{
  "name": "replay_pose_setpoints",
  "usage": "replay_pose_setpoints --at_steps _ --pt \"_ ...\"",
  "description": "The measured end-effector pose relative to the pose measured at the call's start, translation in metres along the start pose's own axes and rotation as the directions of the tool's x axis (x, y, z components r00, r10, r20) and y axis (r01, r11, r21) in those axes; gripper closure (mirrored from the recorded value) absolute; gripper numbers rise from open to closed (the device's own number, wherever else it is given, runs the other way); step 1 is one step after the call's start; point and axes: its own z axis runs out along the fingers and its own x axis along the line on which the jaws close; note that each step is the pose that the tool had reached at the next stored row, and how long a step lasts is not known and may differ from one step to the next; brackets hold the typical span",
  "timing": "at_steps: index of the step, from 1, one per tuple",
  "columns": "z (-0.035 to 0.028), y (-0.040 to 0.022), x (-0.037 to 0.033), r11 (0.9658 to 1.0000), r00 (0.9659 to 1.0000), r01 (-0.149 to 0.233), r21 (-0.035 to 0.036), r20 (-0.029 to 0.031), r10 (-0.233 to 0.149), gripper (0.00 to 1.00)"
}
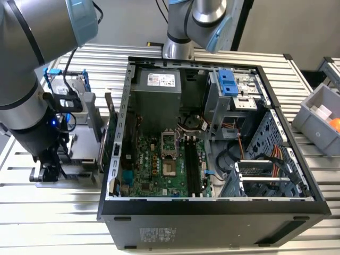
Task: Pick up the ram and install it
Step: 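Pick up the ram and move it above insertion slot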
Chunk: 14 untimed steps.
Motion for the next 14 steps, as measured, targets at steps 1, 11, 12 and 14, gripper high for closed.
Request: replay_pose_setpoints --at_steps 1,11,12,14 --pt "0.0019 0.0000 0.0001 1.0000 1.0000 0.000 0.0001 -0.0003 0.000 0.00" --pt "0.0162 0.0017 0.0008 1.0000 1.0000 0.000 0.0001 -0.0018 0.000 0.00" --pt "0.0176 0.0017 0.0009 1.0000 1.0000 0.000 0.0001 -0.0021 0.000 0.00" --pt "0.0201 0.0018 0.0010 1.0000 1.0000 0.000 0.0001 -0.0025 0.000 0.00"
